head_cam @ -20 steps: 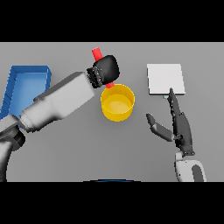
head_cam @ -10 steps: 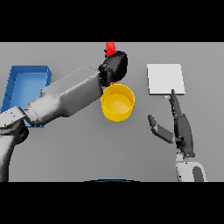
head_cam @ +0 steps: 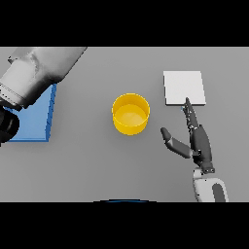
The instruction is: Pick up the red beaker and tilt it to pour out 1 green nut into yellow bowl. Pick up the yellow bowl and place it on the metallic measuring scale.
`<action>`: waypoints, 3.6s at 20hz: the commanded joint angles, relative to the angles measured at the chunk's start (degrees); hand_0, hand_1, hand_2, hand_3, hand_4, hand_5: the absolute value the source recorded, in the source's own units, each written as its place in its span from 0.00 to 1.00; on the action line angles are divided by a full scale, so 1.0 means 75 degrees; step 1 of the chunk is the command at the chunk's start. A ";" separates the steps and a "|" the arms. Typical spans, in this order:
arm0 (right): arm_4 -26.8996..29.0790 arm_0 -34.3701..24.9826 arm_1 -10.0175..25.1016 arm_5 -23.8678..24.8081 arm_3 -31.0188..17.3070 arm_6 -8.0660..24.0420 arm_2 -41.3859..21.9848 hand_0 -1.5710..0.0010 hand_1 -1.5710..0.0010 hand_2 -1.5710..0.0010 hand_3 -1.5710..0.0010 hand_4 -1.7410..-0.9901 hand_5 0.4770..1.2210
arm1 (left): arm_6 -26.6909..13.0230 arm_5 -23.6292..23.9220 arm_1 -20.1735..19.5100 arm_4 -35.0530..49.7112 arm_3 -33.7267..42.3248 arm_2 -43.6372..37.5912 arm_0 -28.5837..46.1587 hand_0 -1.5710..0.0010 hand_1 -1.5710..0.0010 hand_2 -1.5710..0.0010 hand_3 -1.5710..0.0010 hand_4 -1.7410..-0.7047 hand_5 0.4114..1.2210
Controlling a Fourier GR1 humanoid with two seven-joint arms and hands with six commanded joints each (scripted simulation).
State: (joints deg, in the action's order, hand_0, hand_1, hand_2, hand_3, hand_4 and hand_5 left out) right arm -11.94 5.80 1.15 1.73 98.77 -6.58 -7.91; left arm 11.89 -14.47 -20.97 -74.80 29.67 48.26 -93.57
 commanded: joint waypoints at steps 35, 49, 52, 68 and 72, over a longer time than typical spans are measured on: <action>0.0000 -0.0255 0.0361 -0.0235 -0.0448 -0.0247 0.0039 1.00 1.00 1.00 1.00 0.79 0.26 | -0.5299 0.1588 -0.1289 0.8427 0.4546 -0.6960 0.8597 0.25 0.32 0.35 0.33 0.49 0.40; -0.0899 -0.0414 0.0444 0.0074 -0.0321 0.0348 -0.0303 1.00 1.00 1.00 1.00 0.83 0.22 | -0.4956 0.0940 -0.1457 0.8316 0.4645 -0.6565 0.8657 0.97 0.97 0.97 0.97 0.93 0.28; -0.1188 -0.0933 0.1136 -0.0619 -0.0459 0.0232 -0.0538 1.00 1.00 1.00 1.00 0.87 0.25 | -0.4824 0.1045 -0.1278 0.8529 0.4907 -0.6656 0.8720 0.98 0.98 0.99 0.98 0.91 0.30; -0.4591 -0.4695 0.2792 -0.2553 -0.2676 -0.0409 -0.3155 1.00 1.00 1.00 1.00 0.78 0.22 | -0.4928 0.0863 -0.1306 0.8706 0.5145 -0.6733 0.8931 1.00 1.00 1.00 1.00 0.90 0.35; -0.4822 -0.5207 0.2655 -0.2919 -0.3427 -0.0717 -0.3606 1.00 1.00 1.00 1.00 0.78 0.24 | -0.4981 0.0879 -0.1259 0.8713 0.5189 -0.6722 0.8955 1.00 1.00 1.00 1.00 0.90 0.35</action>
State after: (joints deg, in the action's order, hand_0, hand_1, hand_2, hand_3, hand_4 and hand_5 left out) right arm -48.12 -33.23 21.04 -20.17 73.07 -11.87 -34.97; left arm -25.46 -7.86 -30.42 -9.47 68.59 -2.16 -26.41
